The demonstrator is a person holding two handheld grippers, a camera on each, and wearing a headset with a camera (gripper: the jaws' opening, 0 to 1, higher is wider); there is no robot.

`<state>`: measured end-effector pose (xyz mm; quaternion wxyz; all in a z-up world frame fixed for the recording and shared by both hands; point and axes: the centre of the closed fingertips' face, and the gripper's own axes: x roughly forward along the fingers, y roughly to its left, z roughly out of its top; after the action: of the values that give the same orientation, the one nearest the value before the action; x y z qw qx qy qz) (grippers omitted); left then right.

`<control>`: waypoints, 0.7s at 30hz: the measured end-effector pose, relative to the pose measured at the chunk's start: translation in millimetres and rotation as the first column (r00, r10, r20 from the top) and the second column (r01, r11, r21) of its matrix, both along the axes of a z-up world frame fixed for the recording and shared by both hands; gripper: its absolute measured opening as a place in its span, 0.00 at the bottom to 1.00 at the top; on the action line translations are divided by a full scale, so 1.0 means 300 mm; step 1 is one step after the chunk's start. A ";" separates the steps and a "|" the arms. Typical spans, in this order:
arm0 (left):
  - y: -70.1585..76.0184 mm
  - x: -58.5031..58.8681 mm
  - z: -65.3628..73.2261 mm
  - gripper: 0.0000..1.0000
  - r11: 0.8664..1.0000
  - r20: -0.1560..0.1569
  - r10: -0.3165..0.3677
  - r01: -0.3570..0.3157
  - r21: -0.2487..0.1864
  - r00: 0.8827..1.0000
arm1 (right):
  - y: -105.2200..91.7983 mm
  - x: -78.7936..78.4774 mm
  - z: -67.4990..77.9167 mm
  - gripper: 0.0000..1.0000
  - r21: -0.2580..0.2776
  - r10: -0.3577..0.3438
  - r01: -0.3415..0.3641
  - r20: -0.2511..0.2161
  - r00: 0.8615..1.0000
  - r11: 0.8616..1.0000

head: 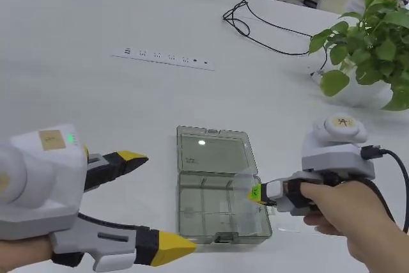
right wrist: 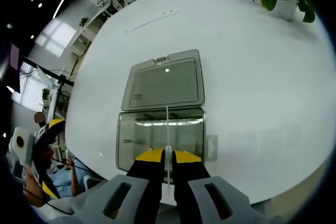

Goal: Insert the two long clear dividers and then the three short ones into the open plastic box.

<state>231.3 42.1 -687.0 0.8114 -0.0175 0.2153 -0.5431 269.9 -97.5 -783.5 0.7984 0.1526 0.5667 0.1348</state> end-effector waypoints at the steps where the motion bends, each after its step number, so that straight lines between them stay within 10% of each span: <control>1: 0.000 0.000 -0.002 0.90 1.000 -0.001 -0.001 0.001 0.002 1.000 | -0.003 0.002 -0.003 0.06 0.000 -0.002 0.002 -0.002 1.000 1.000; 21: -0.013 0.009 0.003 0.89 1.000 -0.004 -0.001 0.001 -0.006 1.000 | -0.022 0.027 -0.031 0.06 -0.016 0.002 -0.002 -0.007 1.000 1.000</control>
<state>233.9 38.3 -686.1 0.8108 -0.0209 0.2152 -0.5440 278.1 -104.1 -792.9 0.7974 0.1461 0.5708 0.1304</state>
